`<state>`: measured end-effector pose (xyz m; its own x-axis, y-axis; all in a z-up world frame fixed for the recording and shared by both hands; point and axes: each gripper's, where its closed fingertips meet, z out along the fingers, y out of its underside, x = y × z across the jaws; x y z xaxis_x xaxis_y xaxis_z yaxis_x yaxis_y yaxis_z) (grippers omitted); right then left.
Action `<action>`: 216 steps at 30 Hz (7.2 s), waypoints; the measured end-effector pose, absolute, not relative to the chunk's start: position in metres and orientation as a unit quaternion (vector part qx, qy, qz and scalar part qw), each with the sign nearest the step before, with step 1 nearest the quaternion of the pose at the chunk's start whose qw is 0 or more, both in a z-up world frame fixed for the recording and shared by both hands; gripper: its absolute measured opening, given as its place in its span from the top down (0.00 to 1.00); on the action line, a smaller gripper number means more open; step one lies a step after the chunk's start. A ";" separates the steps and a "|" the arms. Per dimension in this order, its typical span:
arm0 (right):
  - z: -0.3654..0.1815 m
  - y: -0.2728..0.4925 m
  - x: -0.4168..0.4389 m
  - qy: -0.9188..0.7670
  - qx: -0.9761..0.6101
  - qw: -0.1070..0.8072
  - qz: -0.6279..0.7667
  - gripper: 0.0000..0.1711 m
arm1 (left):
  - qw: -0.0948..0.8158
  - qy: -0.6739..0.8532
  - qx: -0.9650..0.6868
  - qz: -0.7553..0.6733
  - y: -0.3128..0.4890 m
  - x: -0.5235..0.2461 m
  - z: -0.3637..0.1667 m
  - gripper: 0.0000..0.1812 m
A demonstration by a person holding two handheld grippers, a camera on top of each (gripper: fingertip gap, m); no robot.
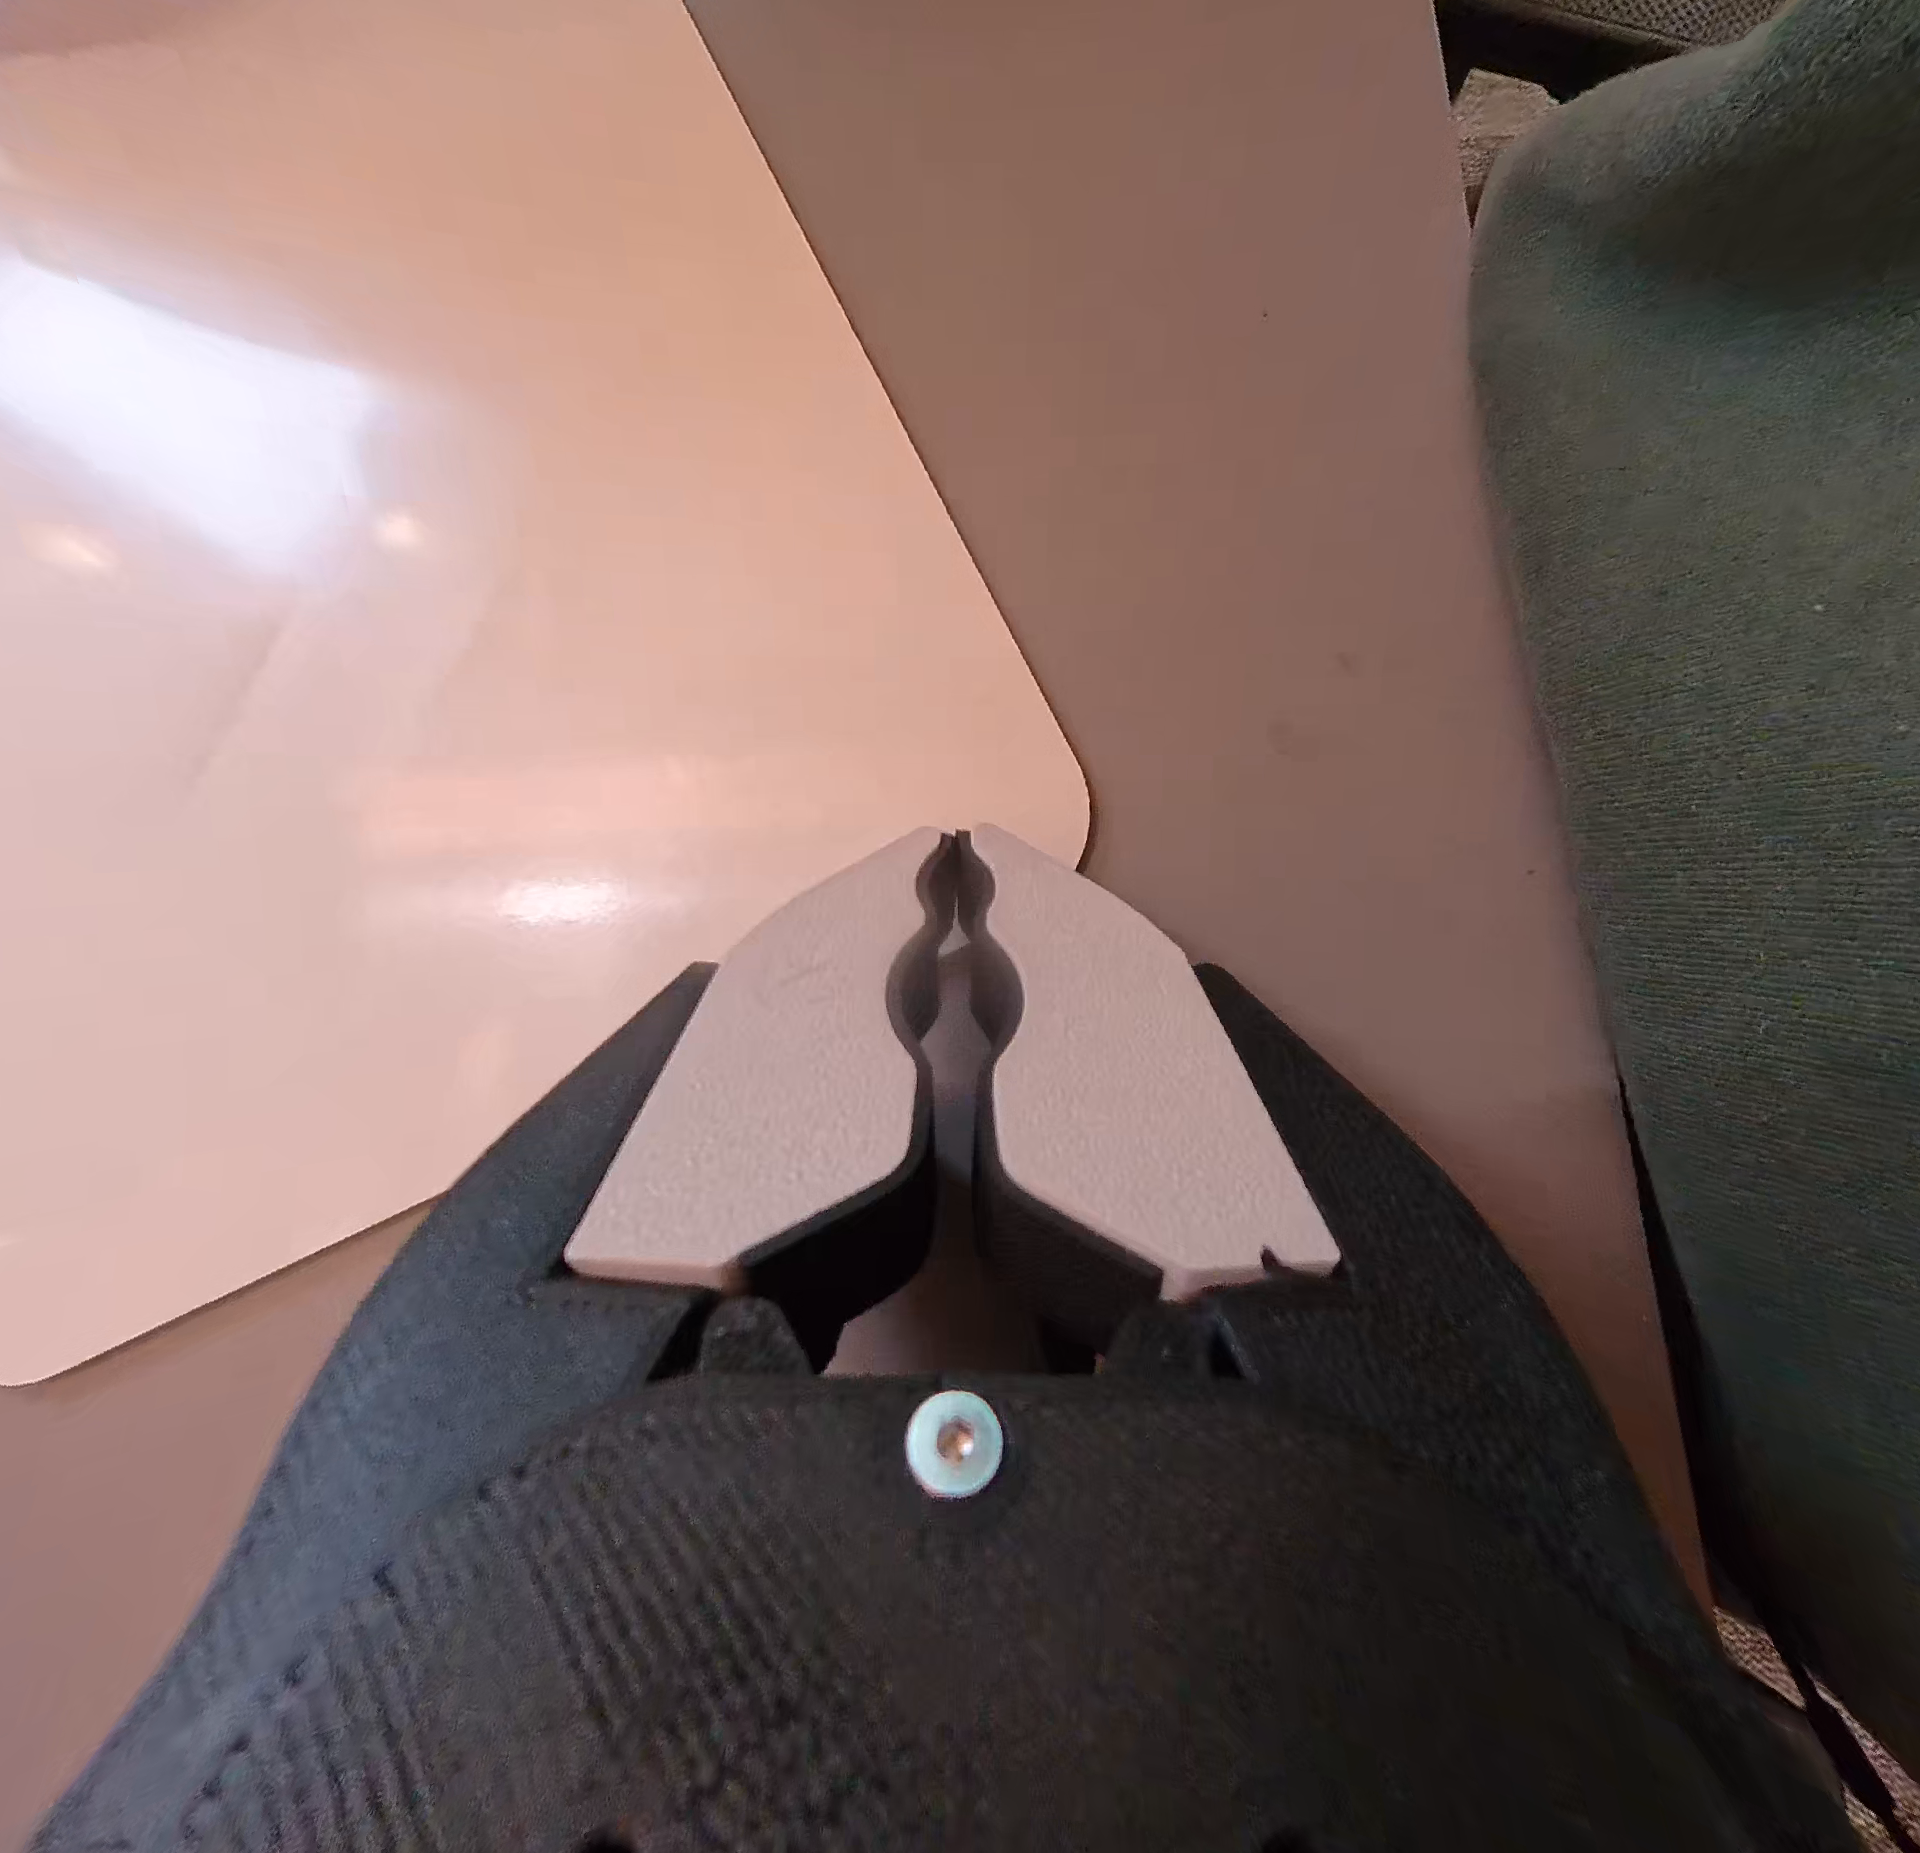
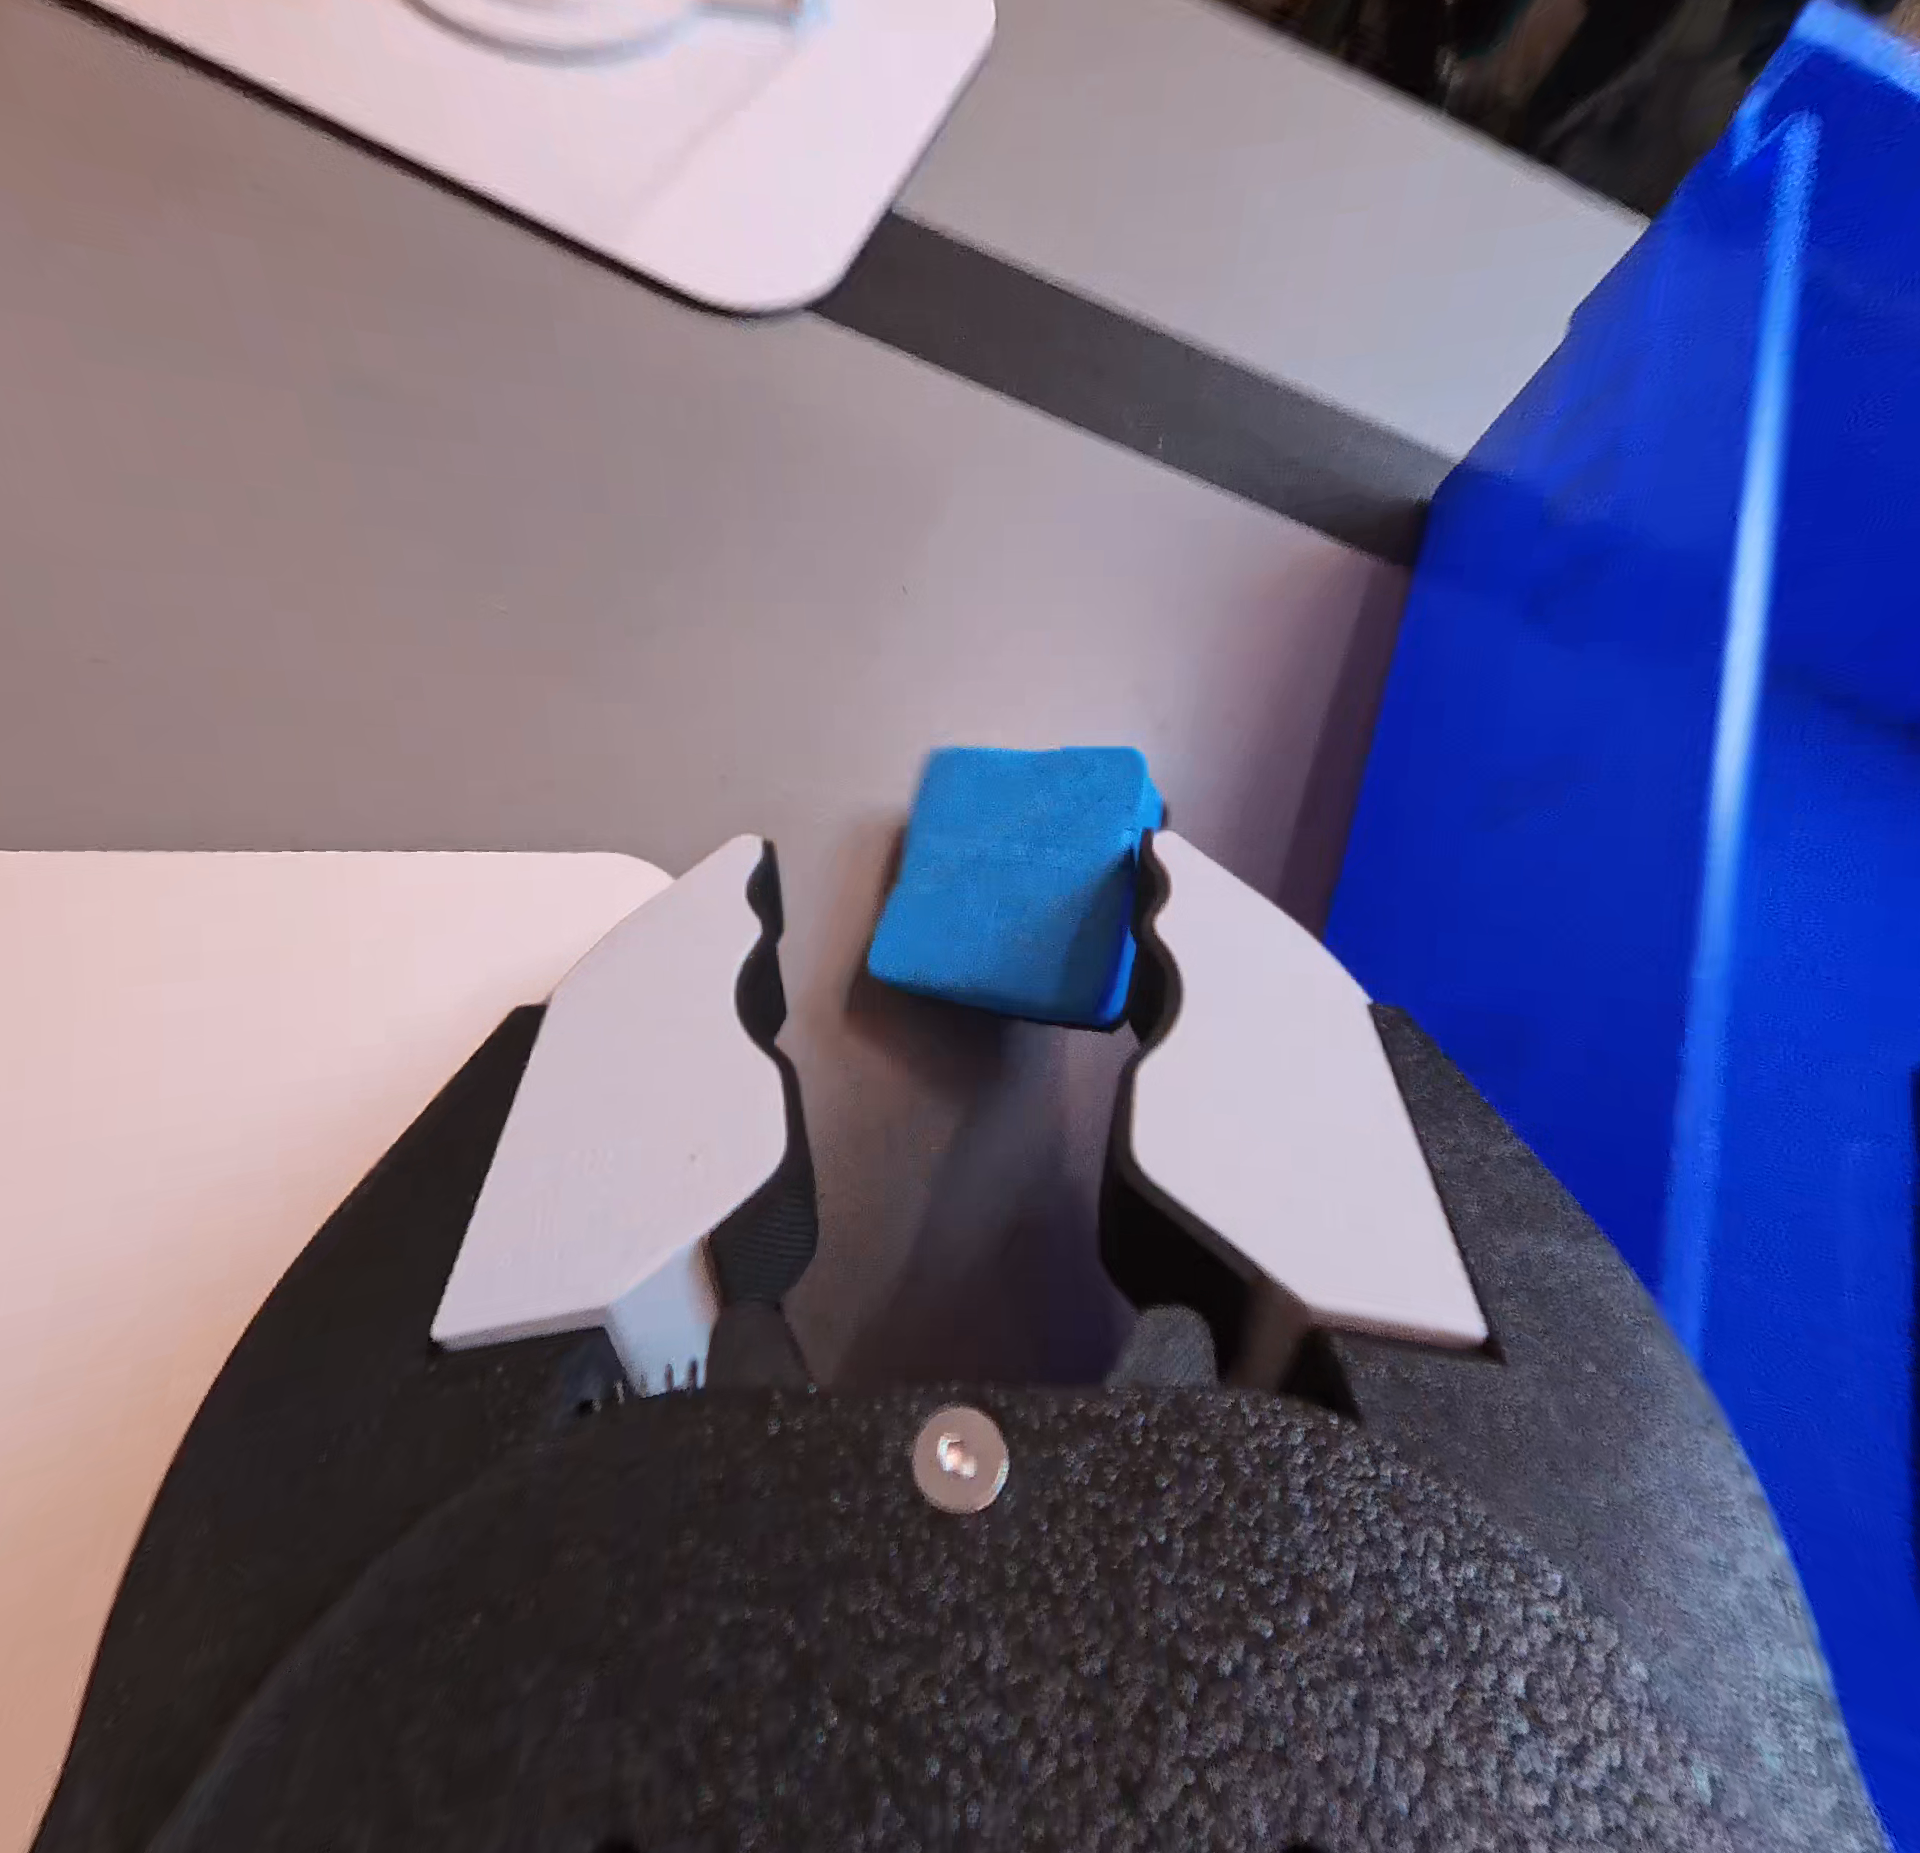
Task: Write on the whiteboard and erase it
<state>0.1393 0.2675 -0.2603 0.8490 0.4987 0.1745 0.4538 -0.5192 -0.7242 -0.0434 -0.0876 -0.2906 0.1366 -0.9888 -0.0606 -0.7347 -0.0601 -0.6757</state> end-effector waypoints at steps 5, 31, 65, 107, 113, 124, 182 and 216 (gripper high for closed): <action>-0.220 0.238 0.129 -0.304 -0.825 0.474 0.049 0.55 | 0.288 0.613 -0.699 -0.228 -0.087 -0.044 -0.290 1.00; -0.199 0.138 0.112 -0.375 -0.712 0.534 0.259 0.62 | -0.066 0.543 -0.818 0.177 0.080 -0.403 -0.226 0.78; -0.180 0.047 -0.018 -0.586 -0.572 0.501 0.281 0.67 | 0.230 0.646 -0.727 0.033 0.059 -0.164 -0.210 0.90; -0.186 -0.020 -0.030 -0.622 -0.484 0.422 0.448 0.75 | 0.392 0.489 -0.644 -0.438 -0.017 -0.042 -0.188 0.90; -0.189 -0.027 -0.036 -0.614 -0.484 0.412 0.468 0.75 | 0.377 0.474 -0.641 -0.472 -0.022 -0.031 -0.191 0.90; -0.196 -0.028 -0.035 -0.613 -0.492 0.396 0.475 0.80 | 0.346 0.473 -0.655 -0.477 -0.028 -0.029 -0.199 0.90; -0.222 0.037 -0.011 -0.578 -0.597 0.397 0.391 0.80 | 0.490 0.375 -0.716 -0.327 0.000 -0.084 -0.213 0.90; -0.266 0.056 -0.086 -0.703 -0.640 0.214 0.225 0.80 | 0.495 0.337 -0.746 -0.292 0.028 -0.121 -0.217 0.89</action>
